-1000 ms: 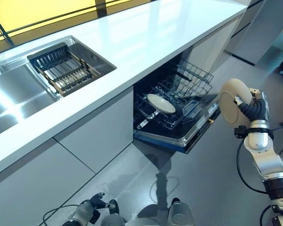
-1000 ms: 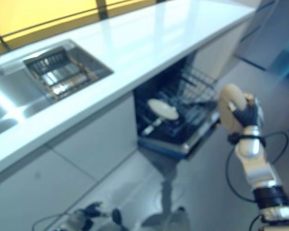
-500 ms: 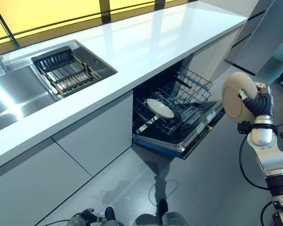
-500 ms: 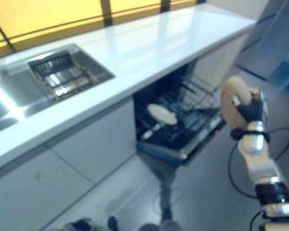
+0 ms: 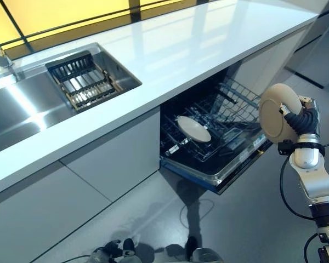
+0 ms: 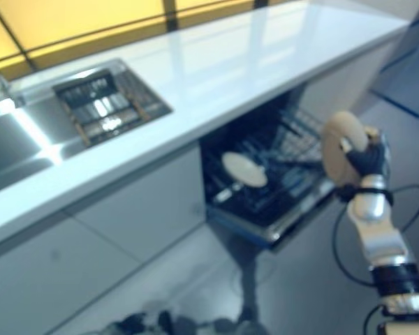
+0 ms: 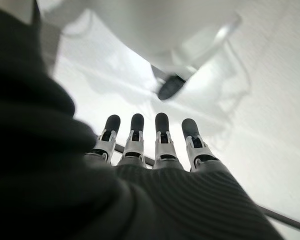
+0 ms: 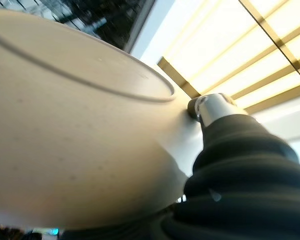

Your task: Take plates into dishwasher

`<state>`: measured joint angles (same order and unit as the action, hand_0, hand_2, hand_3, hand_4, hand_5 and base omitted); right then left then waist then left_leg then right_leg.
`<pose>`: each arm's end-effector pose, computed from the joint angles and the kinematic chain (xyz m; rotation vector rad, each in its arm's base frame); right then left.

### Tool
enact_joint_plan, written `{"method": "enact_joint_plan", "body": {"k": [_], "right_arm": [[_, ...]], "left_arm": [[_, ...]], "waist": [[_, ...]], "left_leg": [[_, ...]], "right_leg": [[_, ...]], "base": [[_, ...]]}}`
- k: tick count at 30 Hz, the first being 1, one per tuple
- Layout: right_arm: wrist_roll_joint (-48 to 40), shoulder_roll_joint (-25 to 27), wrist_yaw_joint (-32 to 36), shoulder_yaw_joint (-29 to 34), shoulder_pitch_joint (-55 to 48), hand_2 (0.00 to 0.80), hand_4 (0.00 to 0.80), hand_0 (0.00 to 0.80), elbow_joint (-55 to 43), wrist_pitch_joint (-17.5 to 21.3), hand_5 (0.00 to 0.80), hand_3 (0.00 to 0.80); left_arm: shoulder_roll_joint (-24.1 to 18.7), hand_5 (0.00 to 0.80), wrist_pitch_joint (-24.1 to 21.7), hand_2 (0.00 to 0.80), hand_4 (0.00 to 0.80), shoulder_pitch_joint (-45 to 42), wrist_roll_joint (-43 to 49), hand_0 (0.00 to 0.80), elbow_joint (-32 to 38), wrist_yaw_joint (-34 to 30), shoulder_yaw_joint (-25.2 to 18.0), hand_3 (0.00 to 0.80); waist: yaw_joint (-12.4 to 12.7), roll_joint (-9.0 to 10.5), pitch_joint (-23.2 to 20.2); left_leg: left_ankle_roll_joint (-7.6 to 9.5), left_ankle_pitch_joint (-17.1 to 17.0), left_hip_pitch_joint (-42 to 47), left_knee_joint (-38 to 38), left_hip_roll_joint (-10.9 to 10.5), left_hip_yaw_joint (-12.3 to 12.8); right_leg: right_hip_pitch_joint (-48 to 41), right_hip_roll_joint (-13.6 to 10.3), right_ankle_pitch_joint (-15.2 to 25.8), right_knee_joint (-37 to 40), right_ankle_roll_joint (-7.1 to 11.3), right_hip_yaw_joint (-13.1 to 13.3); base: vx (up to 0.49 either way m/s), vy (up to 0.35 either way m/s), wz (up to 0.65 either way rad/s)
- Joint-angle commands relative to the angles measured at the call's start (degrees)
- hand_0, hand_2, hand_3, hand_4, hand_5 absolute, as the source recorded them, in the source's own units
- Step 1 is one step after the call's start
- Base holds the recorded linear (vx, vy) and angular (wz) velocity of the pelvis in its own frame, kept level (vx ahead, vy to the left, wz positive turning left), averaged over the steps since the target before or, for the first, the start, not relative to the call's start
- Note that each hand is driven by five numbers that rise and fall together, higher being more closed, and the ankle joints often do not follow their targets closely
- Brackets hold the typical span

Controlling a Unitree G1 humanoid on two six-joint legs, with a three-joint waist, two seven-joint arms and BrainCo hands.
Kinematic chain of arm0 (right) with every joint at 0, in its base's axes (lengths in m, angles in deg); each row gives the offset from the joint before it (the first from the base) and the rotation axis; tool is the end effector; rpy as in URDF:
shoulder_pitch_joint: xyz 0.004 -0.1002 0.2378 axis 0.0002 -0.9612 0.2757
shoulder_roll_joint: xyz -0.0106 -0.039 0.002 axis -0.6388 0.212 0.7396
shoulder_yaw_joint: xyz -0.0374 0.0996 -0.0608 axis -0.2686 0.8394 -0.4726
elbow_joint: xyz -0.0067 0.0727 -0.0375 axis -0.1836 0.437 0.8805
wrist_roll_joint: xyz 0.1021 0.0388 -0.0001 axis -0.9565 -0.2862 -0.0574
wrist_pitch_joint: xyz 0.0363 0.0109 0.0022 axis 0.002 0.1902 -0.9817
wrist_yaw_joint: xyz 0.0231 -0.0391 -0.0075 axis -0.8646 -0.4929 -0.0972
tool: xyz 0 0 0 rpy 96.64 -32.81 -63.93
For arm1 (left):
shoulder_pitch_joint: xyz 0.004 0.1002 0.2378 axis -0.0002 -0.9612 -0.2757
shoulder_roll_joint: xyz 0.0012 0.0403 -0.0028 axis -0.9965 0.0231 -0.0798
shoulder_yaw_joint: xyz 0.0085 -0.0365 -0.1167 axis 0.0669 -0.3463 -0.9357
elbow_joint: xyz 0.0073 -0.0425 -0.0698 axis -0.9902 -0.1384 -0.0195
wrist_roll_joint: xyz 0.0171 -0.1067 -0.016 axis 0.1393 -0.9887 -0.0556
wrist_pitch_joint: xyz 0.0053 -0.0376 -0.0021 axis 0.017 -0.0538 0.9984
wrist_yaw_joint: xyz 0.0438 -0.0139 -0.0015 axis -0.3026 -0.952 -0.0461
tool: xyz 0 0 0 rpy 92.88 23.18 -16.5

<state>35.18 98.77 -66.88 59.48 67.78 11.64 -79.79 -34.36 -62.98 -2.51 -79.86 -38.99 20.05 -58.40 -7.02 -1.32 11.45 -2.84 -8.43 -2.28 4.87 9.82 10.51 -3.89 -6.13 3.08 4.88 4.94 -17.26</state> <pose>0.2661 -0.3008 0.1365 -0.6801 -0.2639 -0.5192 0.1075 0.2064 -0.1359 0.5609 1.1034 -0.3012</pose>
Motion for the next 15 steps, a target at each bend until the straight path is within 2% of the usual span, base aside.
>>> {"method": "enact_joint_plan", "body": {"k": [1,4,8,15], "right_arm": [[1.92,0.63,-1.26,2.58,6.39,0.800,0.800,0.800,-3.54,2.52,0.800,0.800],[2.24,0.89,-0.60,0.94,8.51,0.800,0.800,0.800,-3.08,1.29,0.800,0.800],[2.90,1.40,0.27,-0.69,10.59,0.800,0.800,0.800,-1.33,0.92,0.800,0.800],[6.16,2.85,0.58,-4.02,14.61,0.800,0.800,0.800,2.59,0.13,0.800,0.800]], "left_arm": [[-2.45,0.000,-0.60,0.000,0.000,1.37,1.07,0.000,-0.11,0.25,-0.16,0.000],[-2.86,0.000,-0.33,0.000,0.000,2.30,0.93,0.000,-0.42,-0.02,-0.11,0.000],[-2.96,0.000,-0.33,0.000,0.000,3.15,0.70,0.000,0.26,-0.36,0.78,0.000],[-3.02,0.000,0.07,0.000,0.000,4.40,-0.43,0.000,1.42,-0.56,2.53,0.000]], "waist": [[2.63,2.95,1.38],[2.25,2.60,1.45],[2.17,2.08,1.74],[2.13,0.48,2.80]], "left_leg": [[-4.66,7.58,10.50,-2.29,-0.41,5.11],[-4.18,8.52,11.06,-0.86,-1.38,7.05],[-4.57,8.19,11.24,-1.18,-1.35,7.44],[-4.55,8.14,10.96,-0.38,-1.80,8.85]], "right_leg": [[7.54,-4.13,4.68,-2.93,2.67,-0.25],[7.56,-3.59,4.37,-2.35,2.27,-1.47],[7.54,-2.71,4.09,-1.46,1.69,-1.78],[8.08,-2.94,3.91,-1.39,1.61,-2.30]], "base": [[0.011,-0.113,0.42],[-0.005,-0.070,0.32],[-0.022,-0.029,0.29],[-0.022,0.028,0.25]]}}
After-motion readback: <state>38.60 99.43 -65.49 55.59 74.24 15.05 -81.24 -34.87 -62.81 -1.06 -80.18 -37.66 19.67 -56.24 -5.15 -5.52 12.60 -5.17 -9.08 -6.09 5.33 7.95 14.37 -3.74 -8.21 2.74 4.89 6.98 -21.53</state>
